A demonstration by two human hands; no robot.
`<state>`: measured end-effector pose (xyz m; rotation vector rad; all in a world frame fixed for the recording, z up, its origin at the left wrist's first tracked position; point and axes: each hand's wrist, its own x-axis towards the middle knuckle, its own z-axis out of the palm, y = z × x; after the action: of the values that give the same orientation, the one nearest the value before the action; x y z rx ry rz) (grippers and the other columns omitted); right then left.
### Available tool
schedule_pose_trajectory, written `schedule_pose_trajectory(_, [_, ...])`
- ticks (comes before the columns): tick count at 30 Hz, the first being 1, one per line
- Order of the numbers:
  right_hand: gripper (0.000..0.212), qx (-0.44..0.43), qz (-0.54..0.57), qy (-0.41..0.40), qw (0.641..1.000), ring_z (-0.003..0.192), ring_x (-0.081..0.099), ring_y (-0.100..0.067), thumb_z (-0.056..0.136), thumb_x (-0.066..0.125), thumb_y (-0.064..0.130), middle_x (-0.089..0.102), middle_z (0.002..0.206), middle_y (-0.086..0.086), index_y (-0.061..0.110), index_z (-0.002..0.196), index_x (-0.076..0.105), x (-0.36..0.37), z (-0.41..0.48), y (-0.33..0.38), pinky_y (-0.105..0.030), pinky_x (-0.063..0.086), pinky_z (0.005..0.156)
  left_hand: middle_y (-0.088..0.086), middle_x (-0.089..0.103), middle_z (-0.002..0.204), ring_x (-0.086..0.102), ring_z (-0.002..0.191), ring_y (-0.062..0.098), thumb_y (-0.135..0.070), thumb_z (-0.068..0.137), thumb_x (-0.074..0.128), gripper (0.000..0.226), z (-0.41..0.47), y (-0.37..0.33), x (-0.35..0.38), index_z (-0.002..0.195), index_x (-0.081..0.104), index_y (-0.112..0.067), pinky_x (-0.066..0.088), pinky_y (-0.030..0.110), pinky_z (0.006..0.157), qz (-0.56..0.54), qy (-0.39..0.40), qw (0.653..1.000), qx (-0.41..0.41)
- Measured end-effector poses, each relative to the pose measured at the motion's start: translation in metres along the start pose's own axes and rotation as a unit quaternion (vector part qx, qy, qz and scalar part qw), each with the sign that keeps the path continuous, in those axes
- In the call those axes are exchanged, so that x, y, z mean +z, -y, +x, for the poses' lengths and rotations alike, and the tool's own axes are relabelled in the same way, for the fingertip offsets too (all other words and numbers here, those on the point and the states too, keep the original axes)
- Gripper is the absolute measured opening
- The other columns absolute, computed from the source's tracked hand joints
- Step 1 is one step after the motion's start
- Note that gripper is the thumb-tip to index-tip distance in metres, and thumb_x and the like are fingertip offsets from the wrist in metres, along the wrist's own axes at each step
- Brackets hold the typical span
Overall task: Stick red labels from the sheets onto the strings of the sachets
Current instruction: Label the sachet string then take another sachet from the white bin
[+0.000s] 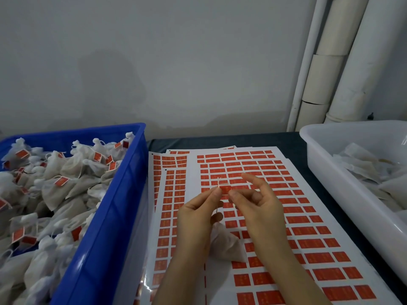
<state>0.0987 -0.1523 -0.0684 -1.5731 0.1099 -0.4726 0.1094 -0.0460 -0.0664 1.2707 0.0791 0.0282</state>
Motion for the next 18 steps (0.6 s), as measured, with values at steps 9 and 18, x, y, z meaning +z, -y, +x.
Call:
schedule_pose_trajectory(9, [0.031, 0.006, 0.003, -0.016, 1.0, 0.073, 0.059, 0.019, 0.074, 0.073, 0.029, 0.064, 0.069, 0.028, 0.039, 0.094, 0.052, -0.0018, 0.0008, -0.0012, 0.0, 0.039, 0.048, -0.011, 0.074, 0.086, 0.068, 0.082, 0.001, -0.04, 0.071, 0.064, 0.014, -0.0013, -0.0006, 0.0016, 0.078, 0.076, -0.038, 0.054, 0.02, 0.066, -0.005, 0.004, 1.0, -0.008])
schedule_pose_trajectory(18, [0.032, 0.0, -0.011, -0.01, 1.0, 0.074, 0.056, 0.022, 0.074, 0.073, 0.03, 0.06, 0.072, 0.04, 0.039, 0.097, 0.051, -0.003, 0.0013, -0.0028, 0.001, 0.038, 0.048, -0.011, 0.074, 0.086, 0.068, 0.083, 0.001, -0.035, 0.08, 0.063, 0.013, -0.0014, -0.0009, 0.0019, 0.078, 0.076, -0.036, 0.052, 0.013, 0.059, -0.001, 0.006, 1.0, -0.01])
